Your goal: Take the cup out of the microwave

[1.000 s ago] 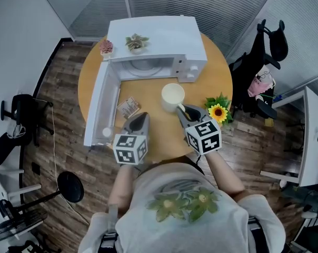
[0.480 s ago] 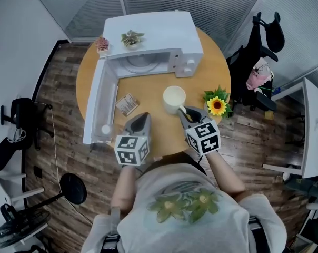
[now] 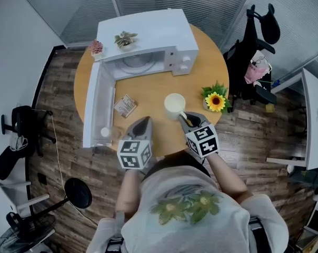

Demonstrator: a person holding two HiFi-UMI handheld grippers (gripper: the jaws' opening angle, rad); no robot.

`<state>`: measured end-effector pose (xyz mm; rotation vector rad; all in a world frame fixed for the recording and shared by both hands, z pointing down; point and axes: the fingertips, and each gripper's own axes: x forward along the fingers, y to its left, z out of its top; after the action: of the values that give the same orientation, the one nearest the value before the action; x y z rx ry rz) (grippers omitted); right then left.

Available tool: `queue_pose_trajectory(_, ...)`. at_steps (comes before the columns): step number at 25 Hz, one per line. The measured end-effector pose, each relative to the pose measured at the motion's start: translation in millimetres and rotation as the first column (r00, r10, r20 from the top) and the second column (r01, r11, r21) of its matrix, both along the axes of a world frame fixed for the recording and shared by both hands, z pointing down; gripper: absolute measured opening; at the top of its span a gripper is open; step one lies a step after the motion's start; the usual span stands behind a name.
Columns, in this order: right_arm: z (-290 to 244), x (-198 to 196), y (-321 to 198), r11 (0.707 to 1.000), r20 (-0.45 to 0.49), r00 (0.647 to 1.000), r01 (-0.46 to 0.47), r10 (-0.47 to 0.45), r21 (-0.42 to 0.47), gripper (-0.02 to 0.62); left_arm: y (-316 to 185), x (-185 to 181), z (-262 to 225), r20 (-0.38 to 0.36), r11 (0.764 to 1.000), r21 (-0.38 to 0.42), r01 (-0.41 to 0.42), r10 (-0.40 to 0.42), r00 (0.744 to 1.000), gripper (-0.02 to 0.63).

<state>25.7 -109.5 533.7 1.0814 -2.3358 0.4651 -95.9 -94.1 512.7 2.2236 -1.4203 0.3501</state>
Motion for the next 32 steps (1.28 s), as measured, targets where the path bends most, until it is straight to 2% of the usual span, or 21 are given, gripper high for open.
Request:
queue_pose_trajectory(15,64.3,20.3,14.3,0.994,-0.047,0.998,-0.043,0.038,-0.104,0.060,9.5,19.1,17.8,0.021,0.998,-0.034,-0.052,0.053,0.998,0.003)
queue_pose_trajectory(32,107.8,36.8,26.4,0.986,-0.092,0.994,-0.071,0.057,-0.150,0.061,16.2,31.8,26.6,0.012,0.995,-0.048,-0.086,0.087,0.996,0.003)
